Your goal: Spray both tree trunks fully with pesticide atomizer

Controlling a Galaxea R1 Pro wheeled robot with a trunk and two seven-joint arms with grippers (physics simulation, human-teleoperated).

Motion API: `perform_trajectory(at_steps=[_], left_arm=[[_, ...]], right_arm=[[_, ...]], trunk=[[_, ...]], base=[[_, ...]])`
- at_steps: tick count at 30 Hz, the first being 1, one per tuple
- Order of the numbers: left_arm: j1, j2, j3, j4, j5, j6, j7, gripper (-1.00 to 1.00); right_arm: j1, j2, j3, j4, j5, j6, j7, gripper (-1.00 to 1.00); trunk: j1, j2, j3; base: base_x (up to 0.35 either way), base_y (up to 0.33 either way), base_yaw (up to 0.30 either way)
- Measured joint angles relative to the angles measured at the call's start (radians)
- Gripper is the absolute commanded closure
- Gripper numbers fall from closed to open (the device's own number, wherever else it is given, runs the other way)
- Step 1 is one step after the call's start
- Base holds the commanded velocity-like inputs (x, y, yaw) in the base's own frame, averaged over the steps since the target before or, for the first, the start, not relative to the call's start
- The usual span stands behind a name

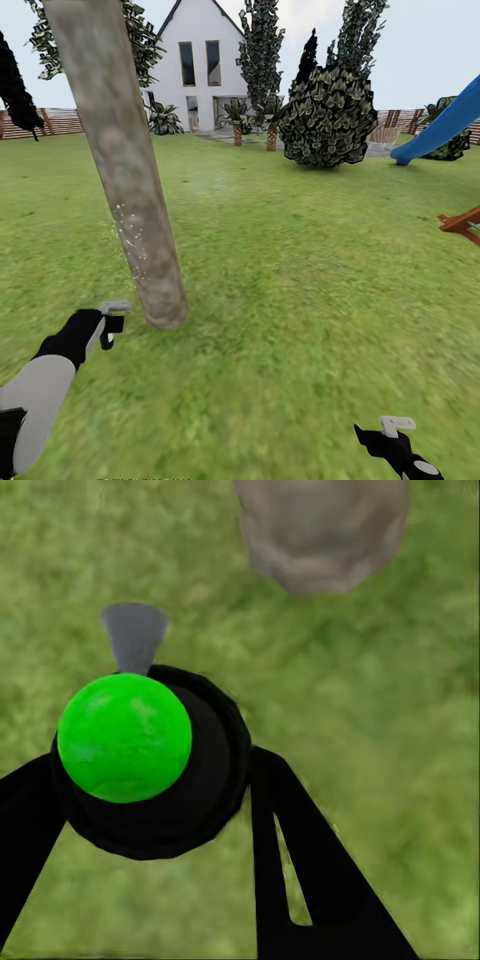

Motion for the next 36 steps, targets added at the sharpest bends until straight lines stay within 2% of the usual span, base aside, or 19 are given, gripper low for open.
perform_trajectory(at_steps=[2,5,7,10,18,23,28,36], left_arm=[[0.002,-0.003,0.005,0.032,0.068,-0.024,0.038,1.00],[0.043,-0.002,0.007,0.051,0.093,-0.042,0.046,1.00],[0.066,-0.004,0.007,0.045,0.096,-0.102,0.053,1.00],[0.072,-0.005,0.006,0.049,0.096,-0.120,0.055,1.00],[0.072,-0.005,0.006,0.052,0.096,-0.120,0.053,1.00],[0.072,-0.005,0.005,0.052,0.095,-0.120,0.052,1.00],[0.073,-0.016,0.005,0.053,0.095,-0.119,0.052,1.00],[0.073,-0.018,0.005,0.052,0.095,-0.119,0.052,1.00]], right_arm=[[0.000,0.000,0.000,0.000,0.000,0.000,0.000,-1.00],[0.000,0.000,0.001,0.000,0.000,0.001,0.000,-1.00],[0.000,0.000,0.001,0.000,0.000,0.001,0.000,-1.00],[0.000,0.001,0.001,0.000,0.000,0.002,0.000,-1.00],[0.000,0.002,0.001,0.001,0.000,0.000,-0.002,-1.00],[0.000,0.004,0.001,0.001,0.000,0.000,-0.002,-1.00],[0.000,0.005,0.001,0.001,0.000,0.000,-0.002,-1.00],[0.000,0.005,0.001,0.001,0.000,0.000,-0.002,-1.00]], trunk=[[0.000,0.000,0.000],[0.000,0.000,0.000],[-0.001,0.000,0.000],[0.000,0.000,0.000],[0.000,0.000,0.000],[0.000,0.000,0.000],[0.000,0.000,0.000],[0.000,0.000,0.000]], base=[[0.000,0.000,0.241],[0.121,0.000,0.070],[0.285,-0.092,0.007],[0.197,-0.207,0.001],[0.127,-0.254,0.013],[0.085,-0.270,0.230],[0.127,-0.270,0.062],[0.123,-0.270,0.025]])
